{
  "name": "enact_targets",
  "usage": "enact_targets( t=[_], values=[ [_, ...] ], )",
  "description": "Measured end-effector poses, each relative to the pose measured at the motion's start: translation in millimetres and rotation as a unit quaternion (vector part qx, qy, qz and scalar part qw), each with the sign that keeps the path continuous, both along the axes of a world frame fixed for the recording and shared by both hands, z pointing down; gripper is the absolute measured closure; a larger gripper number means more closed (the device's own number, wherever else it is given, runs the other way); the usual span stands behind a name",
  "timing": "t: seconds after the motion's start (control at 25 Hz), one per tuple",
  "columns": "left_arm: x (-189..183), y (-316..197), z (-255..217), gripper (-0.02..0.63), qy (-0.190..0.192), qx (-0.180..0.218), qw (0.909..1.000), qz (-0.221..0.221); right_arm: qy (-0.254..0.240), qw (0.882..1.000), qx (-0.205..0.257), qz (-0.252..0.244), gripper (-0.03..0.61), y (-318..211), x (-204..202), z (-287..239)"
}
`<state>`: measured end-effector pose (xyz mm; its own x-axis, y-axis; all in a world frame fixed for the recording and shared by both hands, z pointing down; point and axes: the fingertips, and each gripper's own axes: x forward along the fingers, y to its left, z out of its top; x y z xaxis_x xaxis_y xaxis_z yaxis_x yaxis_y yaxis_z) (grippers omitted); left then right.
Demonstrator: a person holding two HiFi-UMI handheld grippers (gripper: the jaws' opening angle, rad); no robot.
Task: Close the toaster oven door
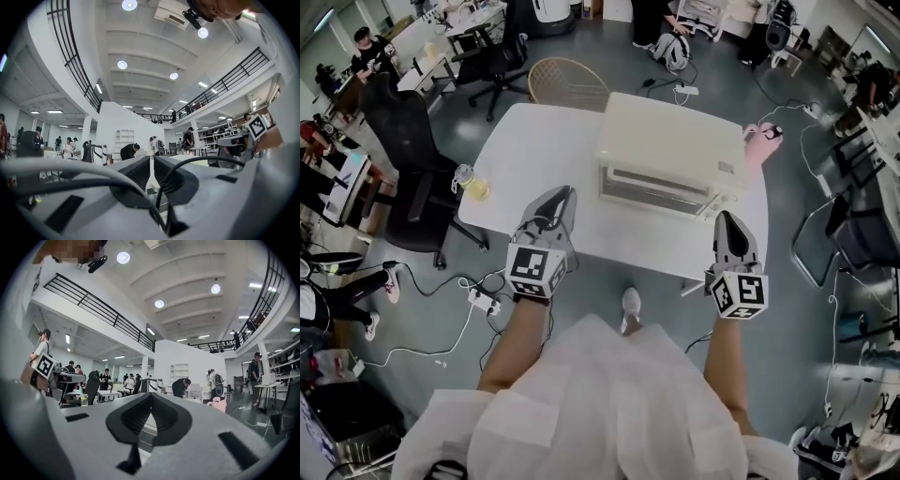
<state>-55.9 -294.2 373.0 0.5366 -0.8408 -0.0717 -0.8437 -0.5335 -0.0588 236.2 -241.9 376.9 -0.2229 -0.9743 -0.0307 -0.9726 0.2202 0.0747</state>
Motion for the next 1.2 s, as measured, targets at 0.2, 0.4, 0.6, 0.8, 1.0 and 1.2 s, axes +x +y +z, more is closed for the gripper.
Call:
enact_targets(
  t=[0.2, 0.4, 0.6, 0.8, 1.0, 1.2],
  values=[
    [-3, 4, 0, 0.594, 0.003, -0.003, 1.0000, -0.003, 0.014, 1.000, 0.000, 0.014, 0.574, 8, 4, -1],
    [0, 9, 0, 0.594, 0.004, -0.003, 1.0000, 0.000, 0.015, 0.999, 0.014, 0.025, 0.574, 17, 8, -7],
    [9, 12, 1, 0.594, 0.002, -0.003, 1.0000, 0.005, 0.001, 1.000, 0.012, 0.021, 0.577, 24, 11, -7],
    [13, 14, -5, 0.594, 0.003, 0.002, 1.0000, 0.007, 0.008, 1.000, 0.011, 0.021, 0.577, 28, 12, -10],
    [9, 14, -5, 0.594, 0.003, 0.004, 1.0000, 0.005, 0.006, 1.000, 0.014, 0.022, 0.577, 28, 11, -9],
    [5, 14, -3, 0.594, 0.003, 0.000, 1.0000, 0.006, 0.008, 1.000, 0.009, 0.022, 0.577, 28, 5, -7]
  ],
)
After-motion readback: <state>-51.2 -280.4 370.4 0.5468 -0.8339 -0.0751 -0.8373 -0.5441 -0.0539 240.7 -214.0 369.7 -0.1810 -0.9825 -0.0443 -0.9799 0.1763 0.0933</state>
